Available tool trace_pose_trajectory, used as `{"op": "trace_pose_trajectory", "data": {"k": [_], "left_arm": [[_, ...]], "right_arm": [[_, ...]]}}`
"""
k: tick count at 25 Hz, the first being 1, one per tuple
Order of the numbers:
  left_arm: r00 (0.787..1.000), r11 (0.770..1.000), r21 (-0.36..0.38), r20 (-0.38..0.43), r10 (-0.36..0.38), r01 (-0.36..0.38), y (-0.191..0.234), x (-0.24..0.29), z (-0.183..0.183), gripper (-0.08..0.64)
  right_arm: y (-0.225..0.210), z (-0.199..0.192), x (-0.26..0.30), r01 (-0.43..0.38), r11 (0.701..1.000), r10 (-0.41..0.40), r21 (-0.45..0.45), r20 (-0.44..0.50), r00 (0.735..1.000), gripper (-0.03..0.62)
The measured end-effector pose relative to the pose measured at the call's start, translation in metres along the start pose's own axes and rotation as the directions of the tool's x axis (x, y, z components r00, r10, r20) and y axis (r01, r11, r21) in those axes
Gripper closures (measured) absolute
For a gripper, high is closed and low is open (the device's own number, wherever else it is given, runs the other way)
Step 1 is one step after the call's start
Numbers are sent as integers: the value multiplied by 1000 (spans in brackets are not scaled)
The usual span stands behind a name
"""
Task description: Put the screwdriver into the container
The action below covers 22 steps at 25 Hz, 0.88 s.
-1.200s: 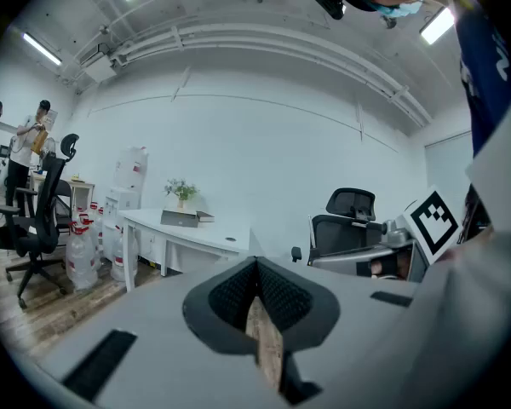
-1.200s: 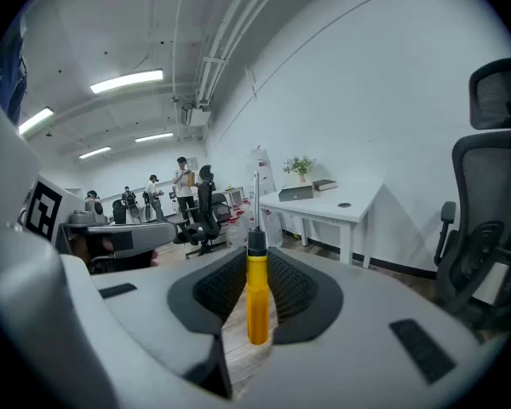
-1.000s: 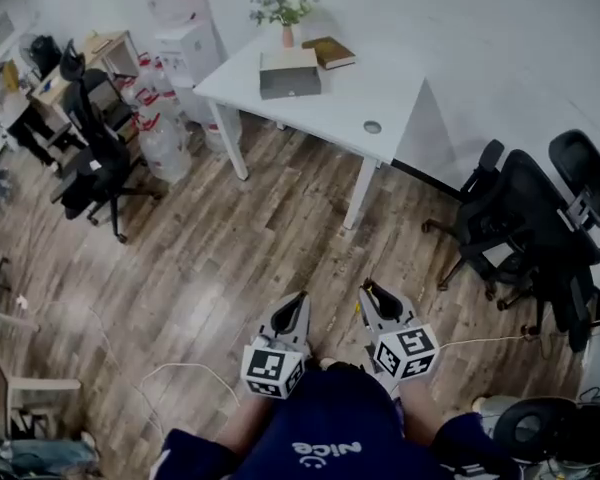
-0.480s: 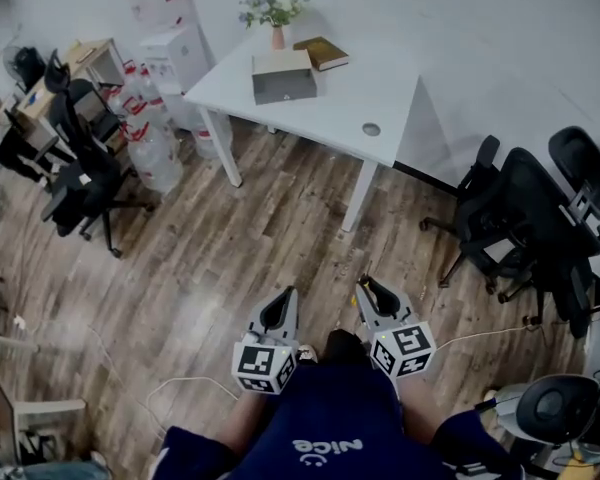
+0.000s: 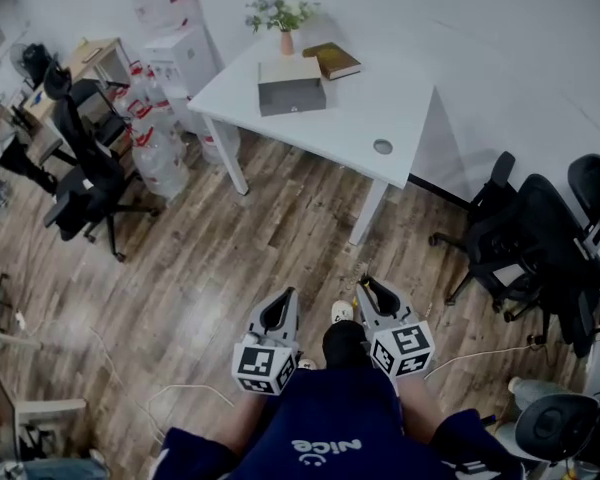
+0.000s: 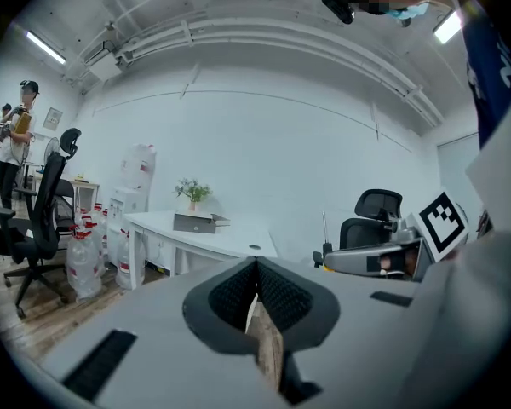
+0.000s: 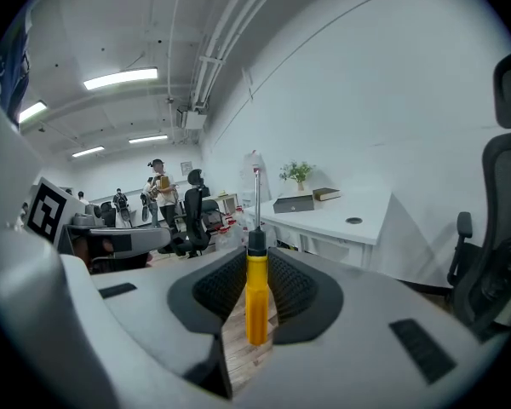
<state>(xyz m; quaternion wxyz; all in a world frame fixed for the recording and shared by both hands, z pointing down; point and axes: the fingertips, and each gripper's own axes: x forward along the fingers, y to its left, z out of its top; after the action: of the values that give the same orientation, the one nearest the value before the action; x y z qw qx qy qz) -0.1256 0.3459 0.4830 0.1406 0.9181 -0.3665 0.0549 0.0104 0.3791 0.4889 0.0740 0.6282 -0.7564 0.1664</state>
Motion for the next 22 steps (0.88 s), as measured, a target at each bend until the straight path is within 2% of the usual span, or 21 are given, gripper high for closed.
{"op": "trace_pose_trajectory", "data": {"k": [6,22], "left_arm": [[999,999,-5,-5,34,-34,8,65,19,546],[996,996,-17,-3,92,-92,13,211,44,545]], "right_arm": [[-46,20,50,-45,998,44,-43,-35,998,497],[-159,79,148,-110,989,109,-95,-17,994,497]]}}
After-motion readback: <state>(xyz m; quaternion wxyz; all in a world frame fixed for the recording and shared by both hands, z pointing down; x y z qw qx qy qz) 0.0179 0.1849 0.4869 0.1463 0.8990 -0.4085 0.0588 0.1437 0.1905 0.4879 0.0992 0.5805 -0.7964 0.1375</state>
